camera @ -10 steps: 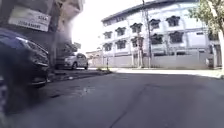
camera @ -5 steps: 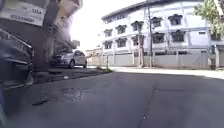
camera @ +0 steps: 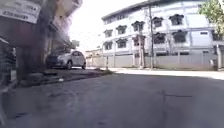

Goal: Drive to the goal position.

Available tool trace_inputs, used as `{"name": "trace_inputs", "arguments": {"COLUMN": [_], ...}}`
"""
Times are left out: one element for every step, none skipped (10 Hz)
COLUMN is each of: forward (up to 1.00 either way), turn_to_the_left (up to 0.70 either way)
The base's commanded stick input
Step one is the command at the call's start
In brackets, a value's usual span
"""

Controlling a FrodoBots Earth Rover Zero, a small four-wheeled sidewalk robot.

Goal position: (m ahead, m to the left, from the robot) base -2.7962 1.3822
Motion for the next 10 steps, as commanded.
{"name": "trace_inputs", "arguments": {"forward": [0.95, 0.95, 0.95, 0.96, 0.98, 0.98, 0.98, 0.98, 0.98, 0.98], "turn_to_the_left": [-0.01, -0.01, -0.01, -0.01, -0.01, -0.01, -0.01, -0.01, -0.01, -0.01]}}
